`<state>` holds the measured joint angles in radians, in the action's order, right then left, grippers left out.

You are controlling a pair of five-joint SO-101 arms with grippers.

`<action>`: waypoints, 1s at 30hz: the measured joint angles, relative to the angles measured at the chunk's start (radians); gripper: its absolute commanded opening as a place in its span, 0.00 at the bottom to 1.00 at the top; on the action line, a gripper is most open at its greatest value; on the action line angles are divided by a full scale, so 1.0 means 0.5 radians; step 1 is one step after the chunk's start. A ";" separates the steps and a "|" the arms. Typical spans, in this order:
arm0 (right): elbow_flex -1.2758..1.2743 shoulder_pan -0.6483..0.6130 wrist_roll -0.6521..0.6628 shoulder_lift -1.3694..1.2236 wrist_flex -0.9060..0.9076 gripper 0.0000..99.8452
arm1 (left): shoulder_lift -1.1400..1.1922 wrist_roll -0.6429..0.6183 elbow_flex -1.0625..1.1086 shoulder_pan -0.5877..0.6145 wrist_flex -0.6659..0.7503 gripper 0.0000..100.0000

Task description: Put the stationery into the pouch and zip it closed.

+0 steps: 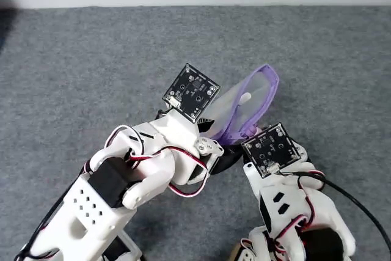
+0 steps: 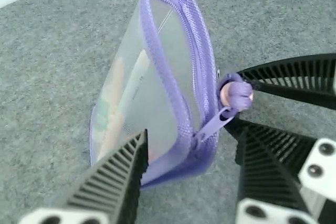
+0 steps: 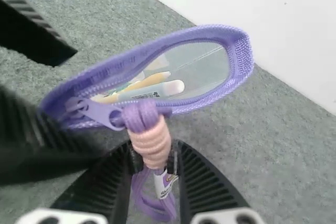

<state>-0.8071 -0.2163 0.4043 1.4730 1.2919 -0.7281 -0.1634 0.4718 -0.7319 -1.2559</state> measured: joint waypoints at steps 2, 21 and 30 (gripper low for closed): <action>0.006 -0.012 -0.003 0.040 -0.040 0.01 | 0.040 0.028 0.058 -0.012 -0.015 0.27; 0.006 0.000 -0.003 0.037 -0.052 0.01 | 0.040 0.123 0.080 -0.006 0.061 0.20; 0.006 0.000 -0.003 0.037 -0.052 0.01 | 0.040 0.126 0.080 -0.012 0.074 0.11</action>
<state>-0.8040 -0.2163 0.4028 1.4914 1.2658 -0.7081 -0.1005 0.5117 -0.7380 -1.2190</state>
